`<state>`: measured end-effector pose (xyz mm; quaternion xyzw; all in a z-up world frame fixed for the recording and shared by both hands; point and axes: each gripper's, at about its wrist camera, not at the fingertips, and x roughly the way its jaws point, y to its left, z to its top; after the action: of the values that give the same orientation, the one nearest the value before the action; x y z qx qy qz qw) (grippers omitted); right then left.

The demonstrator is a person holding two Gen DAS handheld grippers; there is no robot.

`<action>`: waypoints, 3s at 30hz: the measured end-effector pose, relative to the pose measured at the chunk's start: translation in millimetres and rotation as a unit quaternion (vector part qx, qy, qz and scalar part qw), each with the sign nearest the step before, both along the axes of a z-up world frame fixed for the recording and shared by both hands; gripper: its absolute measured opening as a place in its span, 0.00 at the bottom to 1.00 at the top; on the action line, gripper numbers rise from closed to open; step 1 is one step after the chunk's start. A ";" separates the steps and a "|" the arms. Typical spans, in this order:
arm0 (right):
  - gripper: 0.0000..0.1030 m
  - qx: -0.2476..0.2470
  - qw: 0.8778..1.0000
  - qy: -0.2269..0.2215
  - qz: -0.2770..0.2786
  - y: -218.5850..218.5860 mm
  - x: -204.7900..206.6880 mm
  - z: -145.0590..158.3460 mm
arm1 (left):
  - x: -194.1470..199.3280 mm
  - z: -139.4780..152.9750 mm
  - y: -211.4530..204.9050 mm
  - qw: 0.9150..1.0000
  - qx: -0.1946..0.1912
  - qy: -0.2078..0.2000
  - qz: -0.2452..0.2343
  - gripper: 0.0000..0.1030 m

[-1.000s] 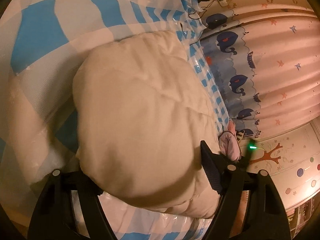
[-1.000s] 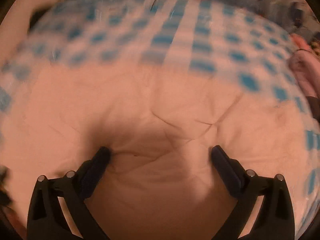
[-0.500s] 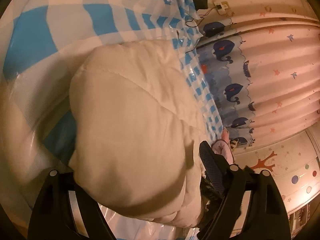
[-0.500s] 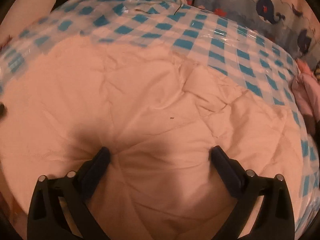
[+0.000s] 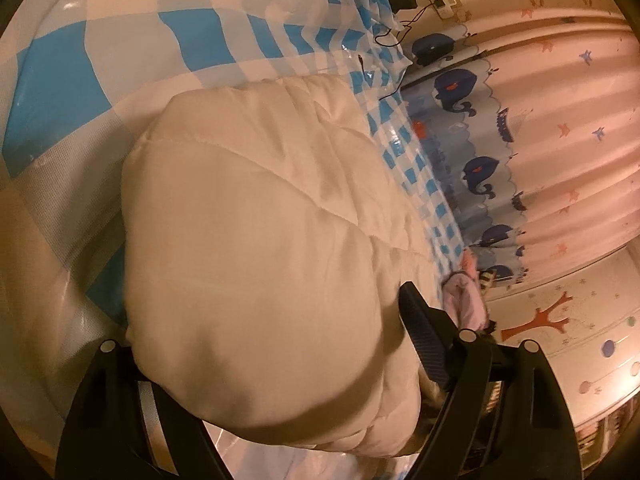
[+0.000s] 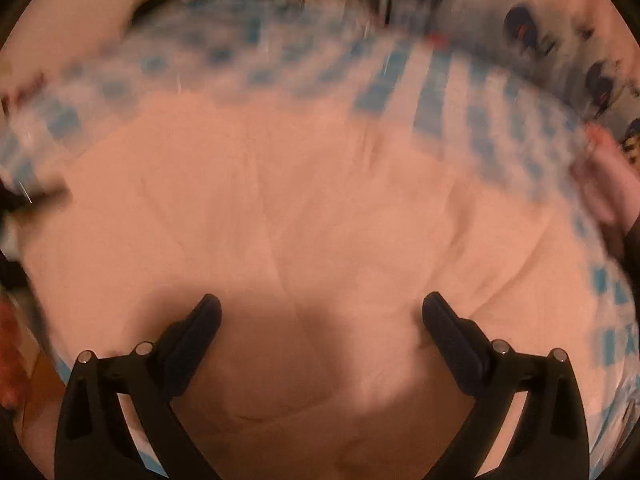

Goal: Fold large clothes

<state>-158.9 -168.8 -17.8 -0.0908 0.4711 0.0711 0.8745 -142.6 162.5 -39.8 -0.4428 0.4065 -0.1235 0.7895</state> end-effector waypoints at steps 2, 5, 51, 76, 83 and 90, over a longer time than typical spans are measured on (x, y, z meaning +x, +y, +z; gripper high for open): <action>0.94 0.003 1.000 -0.008 0.005 -1.3 -1.2 -4.3 | -0.6 3.5 -4.0 1.000 0.014 0.004 0.001 0.74; 0.94 0.039 0.999 -0.025 -0.007 -8.9 -4.6 18.6 | -0.1 9.0 -4.3 1.000 0.027 -0.001 -0.007 0.74; 0.94 -0.024 0.999 -0.046 0.016 -6.5 3.6 26.0 | -6.9 33.5 -23.0 0.994 0.103 -0.025 -0.010 0.72; 0.93 0.362 0.927 -0.090 -0.035 -156.6 -77.7 28.9 | -42.0 193.1 -244.4 0.889 0.320 -0.255 -0.206 0.41; 0.93 0.775 0.624 -0.074 -0.070 -300.5 -96.8 -42.7 | -63.4 157.2 -385.9 0.808 0.411 -0.271 -0.323 0.41; 0.93 0.726 0.675 -0.068 -0.112 -349.4 -109.8 -37.4 | -88.4 87.4 -458.2 0.734 0.476 -0.274 -0.399 0.47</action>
<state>-268.7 -518.2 -55.2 0.6216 0.2174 0.2860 0.6961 -231.0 -295.7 47.6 0.2472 0.3173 -0.3341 0.8524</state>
